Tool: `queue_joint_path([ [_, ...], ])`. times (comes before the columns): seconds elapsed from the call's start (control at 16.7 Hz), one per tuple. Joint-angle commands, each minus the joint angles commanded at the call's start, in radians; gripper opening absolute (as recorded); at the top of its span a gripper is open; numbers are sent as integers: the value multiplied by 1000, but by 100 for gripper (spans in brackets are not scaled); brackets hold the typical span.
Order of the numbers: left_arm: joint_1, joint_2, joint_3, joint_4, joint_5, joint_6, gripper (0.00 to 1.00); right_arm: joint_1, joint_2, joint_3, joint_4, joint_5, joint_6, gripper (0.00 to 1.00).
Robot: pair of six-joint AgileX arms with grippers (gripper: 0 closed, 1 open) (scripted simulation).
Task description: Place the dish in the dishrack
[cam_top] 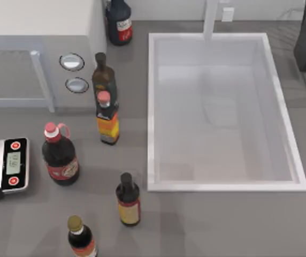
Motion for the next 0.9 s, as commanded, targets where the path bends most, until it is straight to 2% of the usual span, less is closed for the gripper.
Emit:
queue_joint_path([
  [0.42,0,0,0,0,0,0,100,25,71,2,66,24,2,0],
  [0.6,0,0,0,0,0,0,100,71,216,-14,224,74,1,0],
  [0.9,0,0,0,0,0,0,100,186,522,-75,605,196,-2,0],
])
